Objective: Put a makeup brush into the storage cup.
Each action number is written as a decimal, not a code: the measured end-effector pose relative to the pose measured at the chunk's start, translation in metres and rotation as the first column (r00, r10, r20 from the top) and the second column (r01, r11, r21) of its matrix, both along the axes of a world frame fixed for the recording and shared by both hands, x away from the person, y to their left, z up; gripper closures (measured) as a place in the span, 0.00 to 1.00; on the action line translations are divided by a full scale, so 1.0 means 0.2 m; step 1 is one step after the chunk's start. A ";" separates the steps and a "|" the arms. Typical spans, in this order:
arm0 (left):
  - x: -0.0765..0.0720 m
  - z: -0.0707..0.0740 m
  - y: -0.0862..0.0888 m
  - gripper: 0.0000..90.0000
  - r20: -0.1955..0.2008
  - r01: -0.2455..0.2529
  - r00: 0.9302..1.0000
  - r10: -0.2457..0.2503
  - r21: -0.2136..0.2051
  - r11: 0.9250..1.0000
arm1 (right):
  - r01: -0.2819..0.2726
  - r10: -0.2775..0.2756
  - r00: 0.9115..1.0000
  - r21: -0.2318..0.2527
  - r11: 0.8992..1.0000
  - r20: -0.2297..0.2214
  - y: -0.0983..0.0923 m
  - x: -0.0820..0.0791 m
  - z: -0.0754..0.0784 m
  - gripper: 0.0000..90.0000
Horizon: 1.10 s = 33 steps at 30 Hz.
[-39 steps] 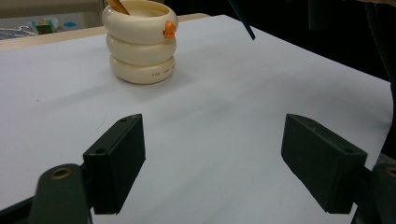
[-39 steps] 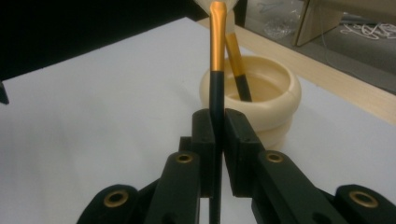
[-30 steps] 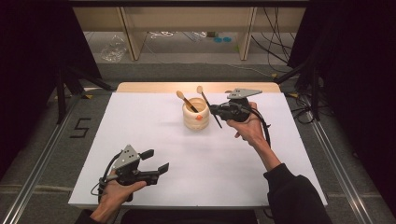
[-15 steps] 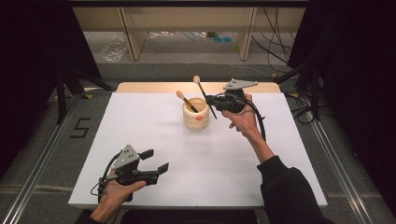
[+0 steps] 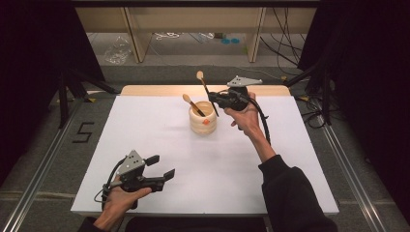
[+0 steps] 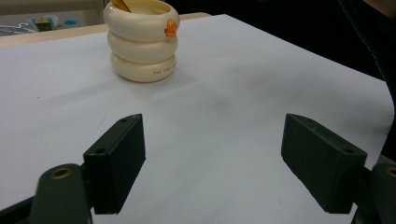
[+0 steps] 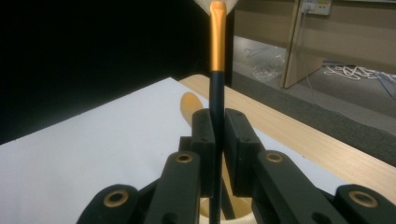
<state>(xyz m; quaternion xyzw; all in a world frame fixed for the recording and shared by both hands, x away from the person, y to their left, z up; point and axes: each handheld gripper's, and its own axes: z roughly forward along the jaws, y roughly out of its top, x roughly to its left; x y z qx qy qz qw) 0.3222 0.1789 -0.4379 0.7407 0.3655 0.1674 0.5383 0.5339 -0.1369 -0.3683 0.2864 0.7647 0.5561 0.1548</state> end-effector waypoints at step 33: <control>0.02 0.00 0.02 0.24 0.038 0.042 0.998 -0.044 0.062 0.997 | 0.047 -0.048 0.999 0.072 0.996 0.020 0.13 0.17 -0.05 0.93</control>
